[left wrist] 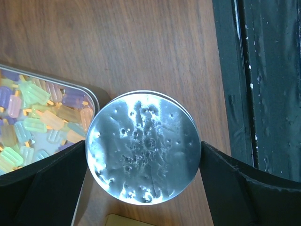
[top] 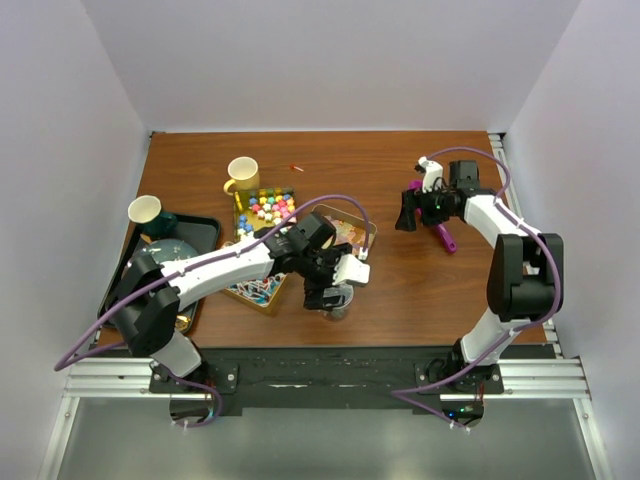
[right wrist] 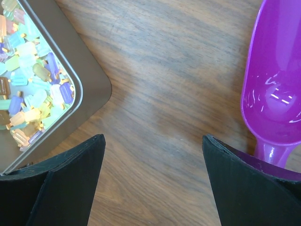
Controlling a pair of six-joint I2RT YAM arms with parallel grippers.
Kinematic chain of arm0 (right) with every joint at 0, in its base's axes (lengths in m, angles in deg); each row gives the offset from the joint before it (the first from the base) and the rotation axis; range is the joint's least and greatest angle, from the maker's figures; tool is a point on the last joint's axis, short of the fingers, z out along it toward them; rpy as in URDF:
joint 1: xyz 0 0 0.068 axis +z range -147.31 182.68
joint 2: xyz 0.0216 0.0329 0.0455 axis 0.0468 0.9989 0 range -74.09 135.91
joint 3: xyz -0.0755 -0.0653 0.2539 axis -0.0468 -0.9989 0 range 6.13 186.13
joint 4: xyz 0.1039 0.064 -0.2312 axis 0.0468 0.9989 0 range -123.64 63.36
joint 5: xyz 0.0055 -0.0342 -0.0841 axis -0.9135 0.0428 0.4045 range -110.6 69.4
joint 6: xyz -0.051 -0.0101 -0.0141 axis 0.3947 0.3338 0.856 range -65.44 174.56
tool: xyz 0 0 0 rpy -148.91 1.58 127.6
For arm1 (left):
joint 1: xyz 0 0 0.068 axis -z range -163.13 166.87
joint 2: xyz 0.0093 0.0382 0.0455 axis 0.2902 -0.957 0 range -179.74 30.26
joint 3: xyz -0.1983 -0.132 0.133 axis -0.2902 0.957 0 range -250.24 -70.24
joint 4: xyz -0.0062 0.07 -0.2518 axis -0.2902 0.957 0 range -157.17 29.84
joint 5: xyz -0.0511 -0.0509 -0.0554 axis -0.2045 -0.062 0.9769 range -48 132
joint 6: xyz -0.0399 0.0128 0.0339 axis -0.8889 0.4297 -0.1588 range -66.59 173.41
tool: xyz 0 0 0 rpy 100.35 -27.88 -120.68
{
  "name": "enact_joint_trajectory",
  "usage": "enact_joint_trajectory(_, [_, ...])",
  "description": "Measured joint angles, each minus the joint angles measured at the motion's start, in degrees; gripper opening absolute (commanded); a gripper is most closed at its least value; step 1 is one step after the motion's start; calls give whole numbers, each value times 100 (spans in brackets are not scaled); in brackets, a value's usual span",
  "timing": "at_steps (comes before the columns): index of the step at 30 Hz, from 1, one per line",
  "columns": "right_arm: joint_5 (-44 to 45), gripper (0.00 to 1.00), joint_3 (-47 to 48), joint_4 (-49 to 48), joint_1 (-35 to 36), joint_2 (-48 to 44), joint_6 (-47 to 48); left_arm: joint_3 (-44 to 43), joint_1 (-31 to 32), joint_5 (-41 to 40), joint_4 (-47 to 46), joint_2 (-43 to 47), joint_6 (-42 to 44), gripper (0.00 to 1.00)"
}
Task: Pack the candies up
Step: Close the bottle lid on the packing bottle.
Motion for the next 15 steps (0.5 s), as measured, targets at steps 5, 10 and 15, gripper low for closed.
enact_joint_trajectory(5, [-2,87,-85,59,0,-155,2,76,0,-52,-33,35,-140,100])
enact_joint_trajectory(10, [31,88,-17,428,0,-380,85,758,-199,-125,-579,562,-699,100])
enact_joint_trajectory(15, [256,89,481,1029,0,-415,278,1814,-610,-90,-1309,1274,-1102,100])
